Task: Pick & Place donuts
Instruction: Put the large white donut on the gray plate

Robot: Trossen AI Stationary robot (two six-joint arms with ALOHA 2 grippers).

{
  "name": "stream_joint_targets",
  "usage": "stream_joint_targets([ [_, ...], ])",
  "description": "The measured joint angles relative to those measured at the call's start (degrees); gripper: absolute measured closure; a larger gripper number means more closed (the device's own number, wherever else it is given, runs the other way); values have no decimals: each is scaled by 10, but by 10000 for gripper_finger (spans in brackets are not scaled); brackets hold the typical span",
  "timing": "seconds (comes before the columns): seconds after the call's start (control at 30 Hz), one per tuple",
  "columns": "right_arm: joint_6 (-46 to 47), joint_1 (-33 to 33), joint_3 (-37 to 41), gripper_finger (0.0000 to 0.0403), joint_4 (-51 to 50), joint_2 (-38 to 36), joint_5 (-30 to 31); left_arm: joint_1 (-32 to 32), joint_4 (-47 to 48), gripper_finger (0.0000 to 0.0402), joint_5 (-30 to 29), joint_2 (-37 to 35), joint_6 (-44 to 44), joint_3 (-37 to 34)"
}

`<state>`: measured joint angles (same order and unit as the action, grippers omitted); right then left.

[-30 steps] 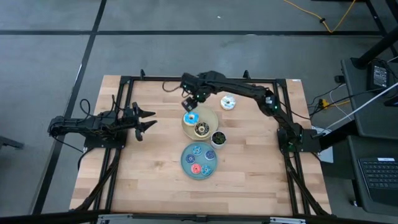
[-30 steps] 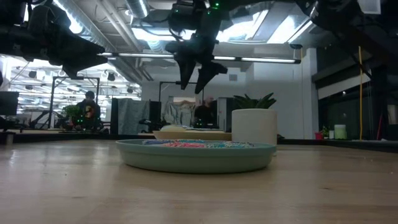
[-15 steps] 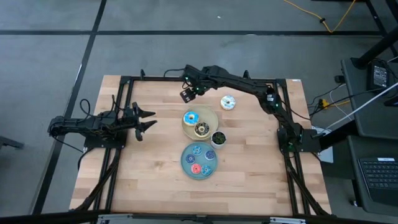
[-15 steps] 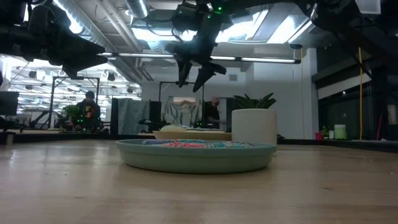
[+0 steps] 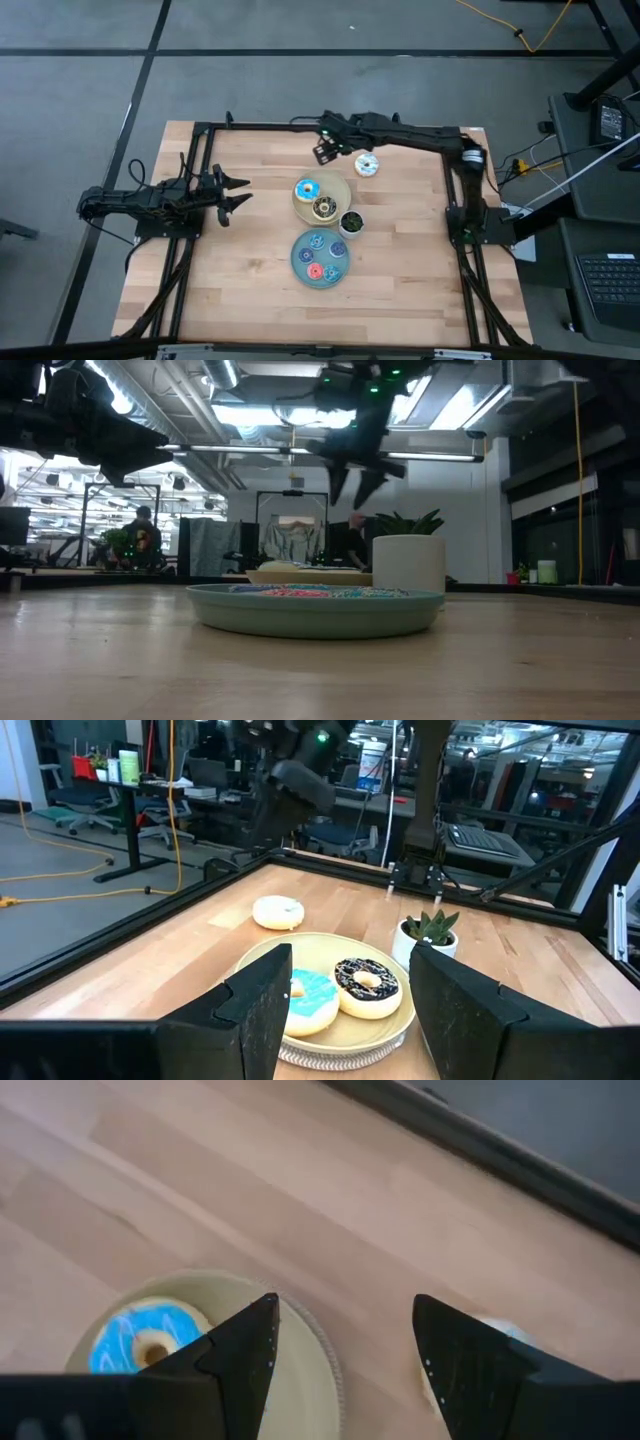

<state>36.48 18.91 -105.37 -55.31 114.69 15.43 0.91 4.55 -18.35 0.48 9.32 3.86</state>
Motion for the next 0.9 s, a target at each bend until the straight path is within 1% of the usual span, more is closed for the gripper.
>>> stream_joint_targets([
  [0.07,14,3,57,171,27,-38,0,0,0,205,0,0,0,0],
  [0.2,40,14,148,171,64,-103,2,0,0,205,0,0,0,0],
  [0.4,67,29,236,171,88,-158,24,0,0,205,0,0,0,0],
  [0.7,67,50,300,171,116,-167,30,0,0,205,0,0,0,0],
  [0.9,85,60,340,171,131,-167,30,0,0,205,0,0,0,0],
])
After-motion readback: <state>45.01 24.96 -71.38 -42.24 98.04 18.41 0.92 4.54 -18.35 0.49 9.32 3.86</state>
